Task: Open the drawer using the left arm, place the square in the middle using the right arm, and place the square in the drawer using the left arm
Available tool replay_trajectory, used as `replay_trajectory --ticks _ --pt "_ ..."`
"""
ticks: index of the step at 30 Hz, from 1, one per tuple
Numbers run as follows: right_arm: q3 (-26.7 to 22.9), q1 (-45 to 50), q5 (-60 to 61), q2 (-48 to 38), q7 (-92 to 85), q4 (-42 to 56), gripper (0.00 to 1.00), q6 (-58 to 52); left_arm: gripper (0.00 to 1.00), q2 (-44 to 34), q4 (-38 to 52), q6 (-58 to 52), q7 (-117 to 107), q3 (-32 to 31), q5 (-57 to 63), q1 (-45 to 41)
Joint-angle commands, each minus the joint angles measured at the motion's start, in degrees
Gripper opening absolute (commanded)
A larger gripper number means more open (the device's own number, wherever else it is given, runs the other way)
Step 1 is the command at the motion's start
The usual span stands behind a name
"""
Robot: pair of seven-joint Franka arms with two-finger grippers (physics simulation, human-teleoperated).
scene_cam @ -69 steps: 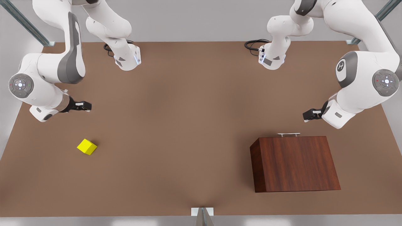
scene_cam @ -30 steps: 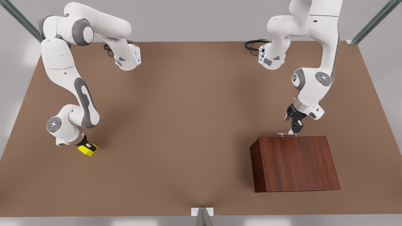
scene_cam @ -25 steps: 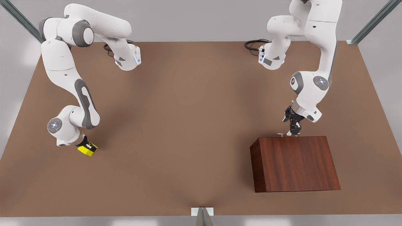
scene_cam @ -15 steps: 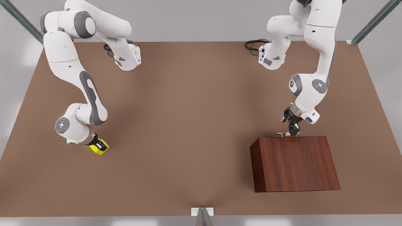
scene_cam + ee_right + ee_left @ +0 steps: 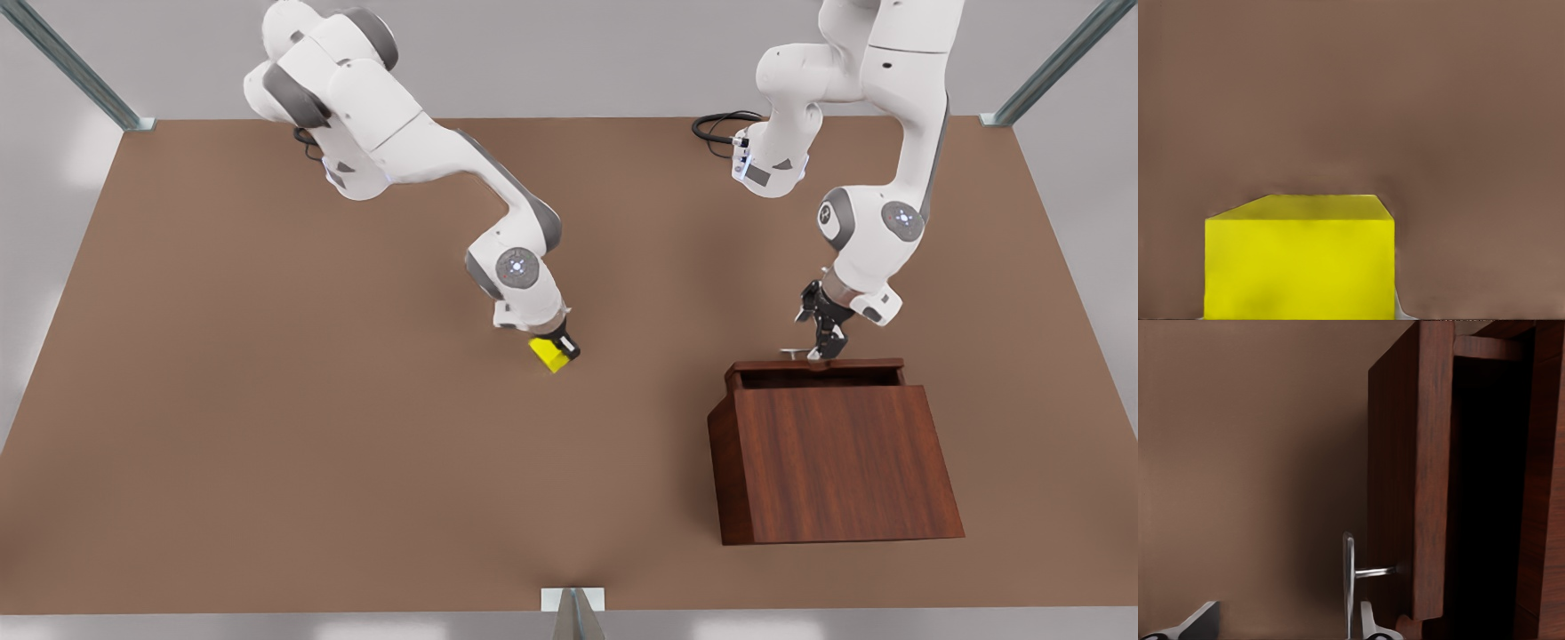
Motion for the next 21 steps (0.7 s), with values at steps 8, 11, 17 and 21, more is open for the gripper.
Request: replay_trajectory --ticks 8,11,17,21 --pt "-3.99 9.2 -1.06 3.96 6.55 3.63 0.73 -0.12 1.0 -3.84 -4.96 -0.45 -0.04 0.1 -0.01 0.18" --pt "-4.87 8.67 -1.33 4.23 10.94 3.71 1.0 -0.12 1.0 -6.39 -7.42 -0.45 -0.04 0.1 -0.1 0.18" --pt "-6.18 8.49 -1.24 1.77 12.53 3.63 1.0 -0.3 1.0 -10.08 -10.5 -1.41 -0.21 0.1 -0.1 0.18" --pt "-6.54 -4.07 -7.57 -18.97 4.28 -6.91 1.0 -3.38 1.0 -17.81 -6.99 -13.01 -1.97 0.28 -0.01 0.18"
